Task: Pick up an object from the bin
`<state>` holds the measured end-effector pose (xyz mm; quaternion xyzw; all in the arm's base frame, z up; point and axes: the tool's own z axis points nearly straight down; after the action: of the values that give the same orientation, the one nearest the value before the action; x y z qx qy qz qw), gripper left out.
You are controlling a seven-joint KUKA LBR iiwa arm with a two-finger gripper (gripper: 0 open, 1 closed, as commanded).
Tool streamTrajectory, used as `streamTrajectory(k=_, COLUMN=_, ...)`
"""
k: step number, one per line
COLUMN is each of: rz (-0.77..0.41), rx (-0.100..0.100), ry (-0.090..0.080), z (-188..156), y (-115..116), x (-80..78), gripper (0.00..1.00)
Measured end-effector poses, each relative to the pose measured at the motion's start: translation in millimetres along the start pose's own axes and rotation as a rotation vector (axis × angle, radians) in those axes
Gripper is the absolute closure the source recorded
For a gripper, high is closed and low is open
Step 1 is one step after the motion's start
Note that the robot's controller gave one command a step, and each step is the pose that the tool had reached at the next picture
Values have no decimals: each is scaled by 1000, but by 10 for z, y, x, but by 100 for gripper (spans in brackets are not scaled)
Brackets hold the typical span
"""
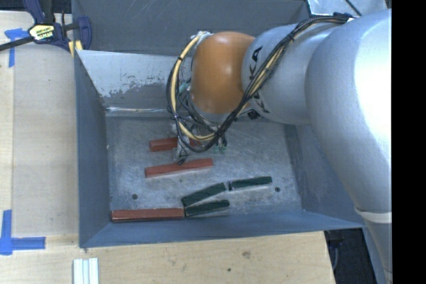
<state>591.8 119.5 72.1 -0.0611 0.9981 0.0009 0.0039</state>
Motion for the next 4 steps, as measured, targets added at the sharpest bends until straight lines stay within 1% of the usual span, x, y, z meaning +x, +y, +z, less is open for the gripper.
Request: streamTrajectory(k=4, rz=1, rx=0, ry=0, z=0, y=-1, x=0, gripper=100)
